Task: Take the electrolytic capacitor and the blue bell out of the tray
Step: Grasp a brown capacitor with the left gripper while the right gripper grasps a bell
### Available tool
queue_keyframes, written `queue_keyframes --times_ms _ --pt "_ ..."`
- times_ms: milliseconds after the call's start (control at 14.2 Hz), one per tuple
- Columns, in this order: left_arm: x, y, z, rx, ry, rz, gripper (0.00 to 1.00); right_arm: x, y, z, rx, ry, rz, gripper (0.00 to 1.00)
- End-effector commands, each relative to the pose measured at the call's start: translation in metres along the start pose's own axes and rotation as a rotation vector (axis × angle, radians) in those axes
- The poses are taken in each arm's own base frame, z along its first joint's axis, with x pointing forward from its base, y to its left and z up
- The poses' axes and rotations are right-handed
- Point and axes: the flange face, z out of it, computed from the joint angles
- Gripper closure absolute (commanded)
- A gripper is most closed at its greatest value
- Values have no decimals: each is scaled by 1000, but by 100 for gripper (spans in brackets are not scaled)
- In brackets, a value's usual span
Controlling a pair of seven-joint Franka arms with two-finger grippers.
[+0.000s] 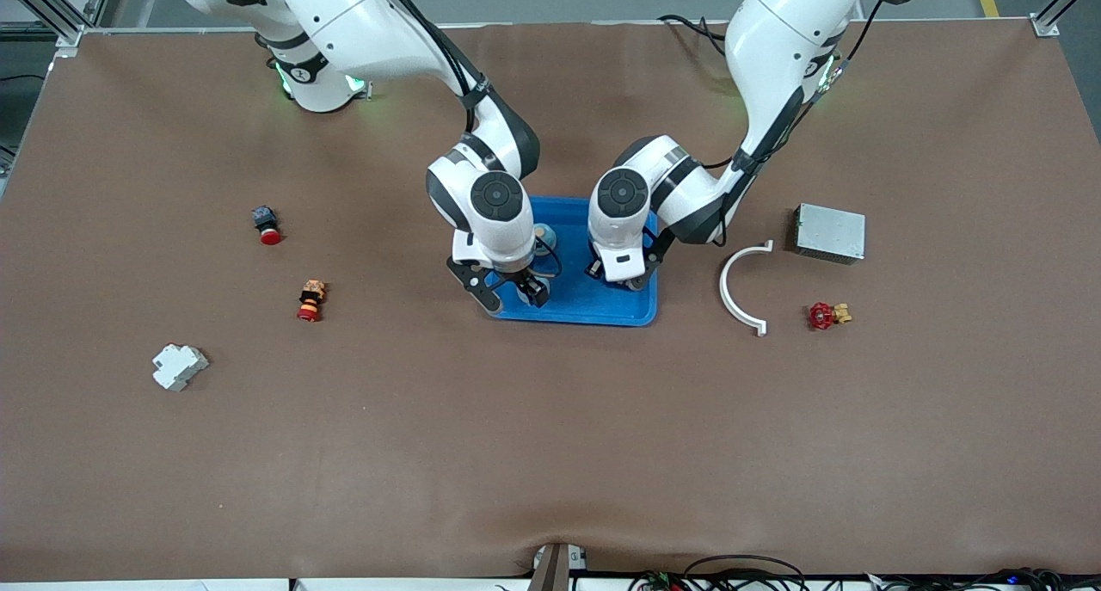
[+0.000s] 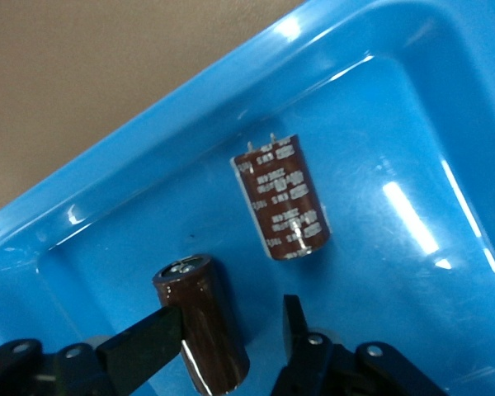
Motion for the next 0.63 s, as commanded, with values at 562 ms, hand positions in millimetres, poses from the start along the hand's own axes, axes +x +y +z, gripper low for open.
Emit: queue_keyframes --times_ms 562 --pt "-4 -16 8 91 56 -42 42 -15 -9 27 20 14 44 0"
